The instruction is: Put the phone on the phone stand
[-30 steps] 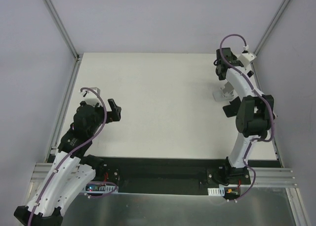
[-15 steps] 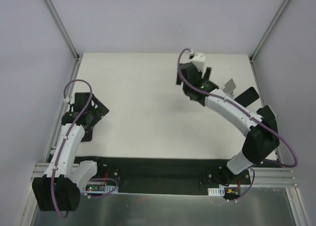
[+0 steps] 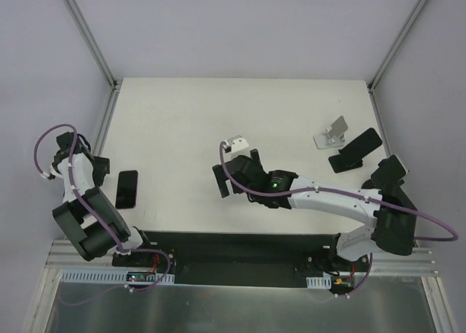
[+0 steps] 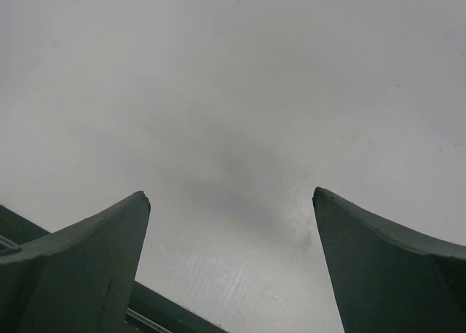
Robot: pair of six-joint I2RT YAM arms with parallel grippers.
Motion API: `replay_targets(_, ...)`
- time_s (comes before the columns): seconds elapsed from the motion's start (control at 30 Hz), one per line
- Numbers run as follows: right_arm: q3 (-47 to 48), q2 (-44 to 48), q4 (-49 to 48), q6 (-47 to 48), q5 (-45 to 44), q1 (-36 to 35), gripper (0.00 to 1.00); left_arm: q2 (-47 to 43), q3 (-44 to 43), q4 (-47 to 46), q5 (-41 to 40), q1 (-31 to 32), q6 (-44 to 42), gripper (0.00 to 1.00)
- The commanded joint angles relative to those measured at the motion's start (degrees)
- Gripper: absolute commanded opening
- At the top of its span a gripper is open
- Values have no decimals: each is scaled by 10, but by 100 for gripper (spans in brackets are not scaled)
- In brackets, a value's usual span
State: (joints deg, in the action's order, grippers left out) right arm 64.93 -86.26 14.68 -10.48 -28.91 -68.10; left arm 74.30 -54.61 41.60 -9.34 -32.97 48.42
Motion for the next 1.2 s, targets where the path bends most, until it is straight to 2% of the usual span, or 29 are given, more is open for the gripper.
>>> replay_targets(0.0,-61,115,-43,-12,-12,12,96,64,17,-48,25,-38,20,99)
replay_targets(0.17,-115,216,-53,4,-44,23,96,102,25,-116,46,-39,-27,99)
replay_targets(0.4,-168,324,-53,0,-51,85,96,157,71,-134,131,-37,-4,99)
replay_targets(0.57,-184,399,-48,2,-48,129,96,90,100,-131,114,-7,4,99)
replay_targets(0.63,-183,415,-37,3,-48,147,96,90,105,-130,142,2,8,99)
replay_targets(0.77,-171,447,-17,13,-54,167,96,82,126,-132,180,40,40,99)
replay_targets(0.87,-162,456,-5,17,-62,173,96,65,135,-131,182,99,62,99)
replay_targets(0.9,-162,457,-4,16,-63,174,96,59,135,-131,176,146,66,99)
replay_targets(1.0,-162,455,0,7,-63,176,96,42,124,-128,145,213,62,99)
replay_targets(1.17,-165,443,8,-6,-55,178,96,22,113,-67,96,230,63,99)
